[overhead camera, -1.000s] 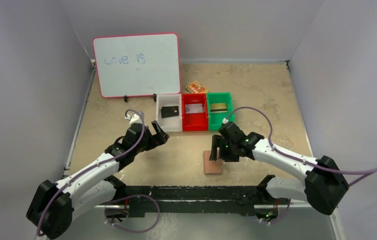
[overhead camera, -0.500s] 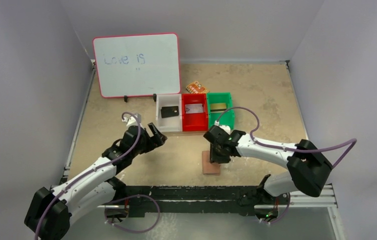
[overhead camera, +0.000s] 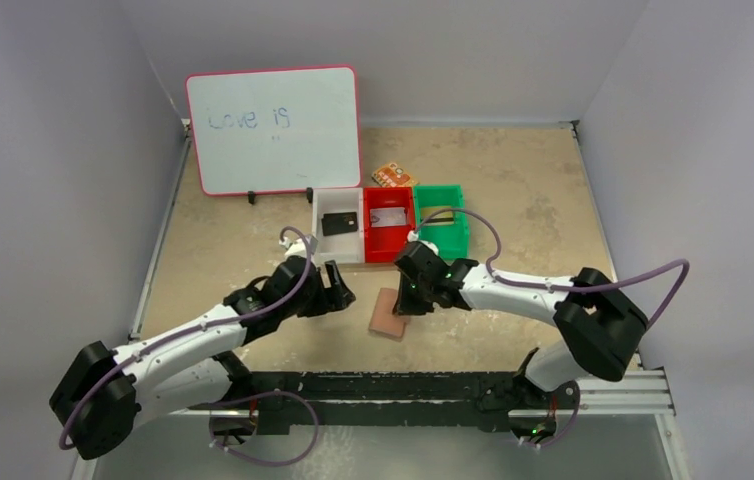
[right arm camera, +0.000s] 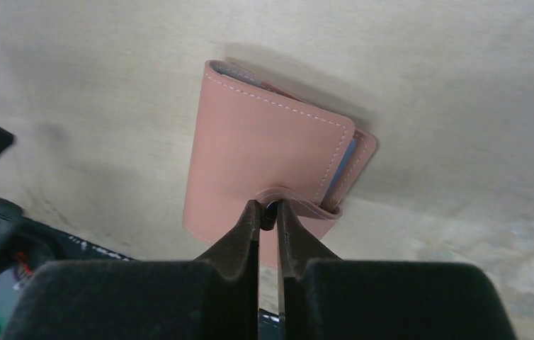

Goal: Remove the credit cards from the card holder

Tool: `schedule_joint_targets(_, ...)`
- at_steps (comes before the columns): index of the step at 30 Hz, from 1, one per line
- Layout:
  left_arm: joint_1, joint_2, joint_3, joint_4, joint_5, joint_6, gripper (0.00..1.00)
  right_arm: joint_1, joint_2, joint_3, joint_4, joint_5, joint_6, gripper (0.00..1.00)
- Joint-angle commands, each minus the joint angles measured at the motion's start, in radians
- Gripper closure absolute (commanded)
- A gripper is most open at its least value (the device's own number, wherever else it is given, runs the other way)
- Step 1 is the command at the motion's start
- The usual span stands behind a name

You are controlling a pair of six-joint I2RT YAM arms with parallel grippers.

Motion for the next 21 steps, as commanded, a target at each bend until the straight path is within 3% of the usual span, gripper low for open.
schedule_joint_targets(1, -0.095, 0.035, 0.069, -0.010, -0.104, -0.026, 0.26, 0.010, 0.045, 0.018, 0.114, -0.064, -0.036, 1.00)
schedule_joint_targets(7, -0.176, 0.081, 0.101, -0.028, -0.190, -0.069, 0.26, 0.017, -0.054, -0.040, 0.225, -0.118, -0.053, 1.00)
schedule_joint_targets(16, -0.204, 0.220, 0.226, -0.033, -0.151, -0.017, 0.24, 0.010, -0.156, -0.165, 0.135, 0.034, 0.117, 1.00)
schedule_joint_targets(21, -0.295, 0.335, 0.372, -0.153, -0.260, 0.045, 0.22, 0.009, -0.157, -0.245, 0.135, 0.059, 0.199, 0.98)
